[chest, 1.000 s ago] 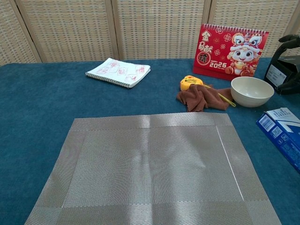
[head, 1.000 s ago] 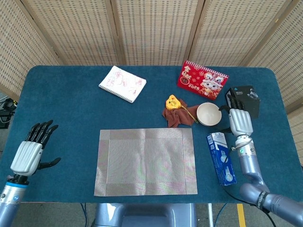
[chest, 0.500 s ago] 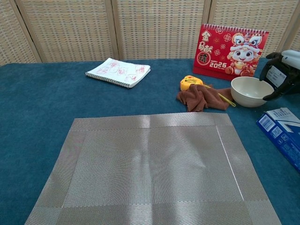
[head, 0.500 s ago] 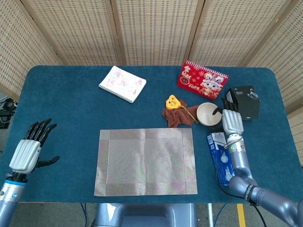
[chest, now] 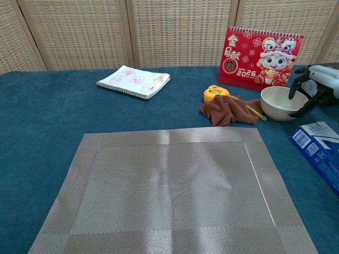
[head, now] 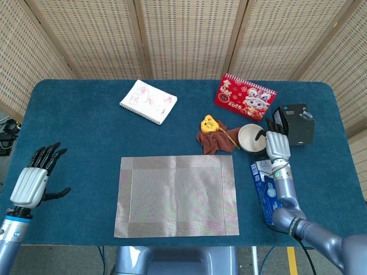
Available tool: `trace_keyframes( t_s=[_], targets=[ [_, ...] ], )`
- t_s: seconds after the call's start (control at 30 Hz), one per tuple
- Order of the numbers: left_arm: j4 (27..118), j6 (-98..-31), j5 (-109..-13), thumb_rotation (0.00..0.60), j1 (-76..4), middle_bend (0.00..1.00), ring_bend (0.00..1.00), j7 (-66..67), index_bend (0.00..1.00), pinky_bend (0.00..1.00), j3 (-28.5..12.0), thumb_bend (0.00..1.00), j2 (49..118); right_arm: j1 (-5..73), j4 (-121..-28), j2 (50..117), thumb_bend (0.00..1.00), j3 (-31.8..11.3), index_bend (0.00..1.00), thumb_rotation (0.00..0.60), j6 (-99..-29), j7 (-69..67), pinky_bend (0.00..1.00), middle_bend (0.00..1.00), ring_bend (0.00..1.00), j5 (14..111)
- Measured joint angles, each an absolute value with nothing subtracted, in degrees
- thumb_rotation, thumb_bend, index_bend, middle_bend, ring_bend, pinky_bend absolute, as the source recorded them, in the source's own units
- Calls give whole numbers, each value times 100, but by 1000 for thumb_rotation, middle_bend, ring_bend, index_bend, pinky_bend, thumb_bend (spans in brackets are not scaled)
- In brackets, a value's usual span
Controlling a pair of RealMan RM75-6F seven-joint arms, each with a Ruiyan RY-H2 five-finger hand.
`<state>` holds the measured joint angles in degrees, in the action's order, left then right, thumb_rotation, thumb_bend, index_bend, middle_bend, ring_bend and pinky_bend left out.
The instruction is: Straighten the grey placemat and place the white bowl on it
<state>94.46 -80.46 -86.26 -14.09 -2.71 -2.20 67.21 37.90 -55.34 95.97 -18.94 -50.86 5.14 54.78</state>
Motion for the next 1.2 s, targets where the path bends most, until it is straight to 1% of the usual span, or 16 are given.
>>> trace_keyframes(
  t_s=[0.17, 0.27, 0.33, 0.6, 0.73, 0.93, 1.2],
  targets=[
    [9405, -7995, -8596, 600, -1413, 0, 0, -271, 107, 0, -234, 102, 6742, 3874, -5079, 9774, 371, -1893, 524, 600, -4873, 342, 0, 0, 0, 5501],
    [9382, -7961, -8570, 600, -1414, 0, 0, -257, 108, 0, -242, 103, 6761, 3917, -4809, 9881, 438, -1883, 551, 600, -4754, 219, 0, 0, 0, 5546],
    [9377, -7951, -8566, 600, -1415, 0, 0, -252, 109, 0, -246, 103, 6769, 3937, -4668, 9941, 488, -1873, 579, 600, -4695, 145, 0, 0, 0, 5582],
    [9377, -7927, -8576, 600, -1408, 0, 0, -251, 114, 0, -248, 103, 6779, 3964, -4250, 10157, 599, -1836, 695, 600, -4538, -58, 0, 0, 0, 5702],
    [9381, -7936, -8604, 600, -1405, 0, 0, -251, 117, 0, -245, 103, 6780, 3947, -4226, 10181, 607, -1835, 722, 600, -4543, -106, 0, 10, 0, 5736],
    [9379, -7930, -8625, 600, -1405, 0, 0, -261, 118, 0, -245, 103, 6786, 3904, -4356, 10155, 604, -1829, 724, 600, -4697, -175, 0, 15, 0, 5864],
    [9370, -7945, -8646, 600, -1403, 0, 0, -296, 133, 0, -258, 102, 6799, 3793, -4877, 9978, 583, -1822, 728, 600, -5110, -174, 0, 24, 0, 6055]
  ],
)
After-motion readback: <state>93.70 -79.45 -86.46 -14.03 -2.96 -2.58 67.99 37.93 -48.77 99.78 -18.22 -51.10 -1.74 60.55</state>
